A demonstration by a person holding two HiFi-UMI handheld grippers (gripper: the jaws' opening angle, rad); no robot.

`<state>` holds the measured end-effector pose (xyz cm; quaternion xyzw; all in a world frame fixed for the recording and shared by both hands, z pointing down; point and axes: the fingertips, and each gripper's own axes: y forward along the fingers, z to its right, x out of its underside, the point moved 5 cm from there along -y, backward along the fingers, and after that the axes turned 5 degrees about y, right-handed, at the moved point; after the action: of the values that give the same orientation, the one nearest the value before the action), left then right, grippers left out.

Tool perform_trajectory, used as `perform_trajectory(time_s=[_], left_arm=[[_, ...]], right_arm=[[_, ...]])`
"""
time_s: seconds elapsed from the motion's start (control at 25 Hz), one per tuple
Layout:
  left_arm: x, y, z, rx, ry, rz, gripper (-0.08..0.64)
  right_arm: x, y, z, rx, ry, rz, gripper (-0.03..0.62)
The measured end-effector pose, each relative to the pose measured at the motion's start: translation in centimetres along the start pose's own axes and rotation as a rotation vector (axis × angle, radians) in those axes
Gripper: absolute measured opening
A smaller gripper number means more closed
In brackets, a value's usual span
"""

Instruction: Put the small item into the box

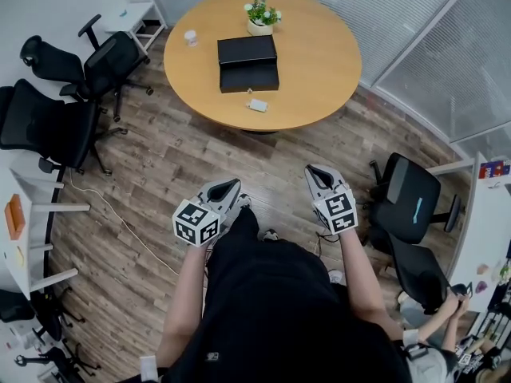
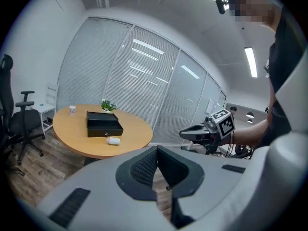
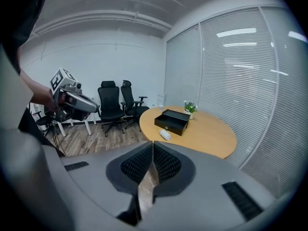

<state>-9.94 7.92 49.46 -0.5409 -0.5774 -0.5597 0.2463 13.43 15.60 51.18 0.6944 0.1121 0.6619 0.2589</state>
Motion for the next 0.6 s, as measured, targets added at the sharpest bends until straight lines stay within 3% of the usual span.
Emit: perform_trajectory(time_s=[0.6], left_arm=[[-2.9, 4.2, -9.4, 0.082, 0.014, -0.045, 0.006]], right_arm=[[-3.1, 7.8, 1.4, 0.019, -0.021, -0.067, 0.006]])
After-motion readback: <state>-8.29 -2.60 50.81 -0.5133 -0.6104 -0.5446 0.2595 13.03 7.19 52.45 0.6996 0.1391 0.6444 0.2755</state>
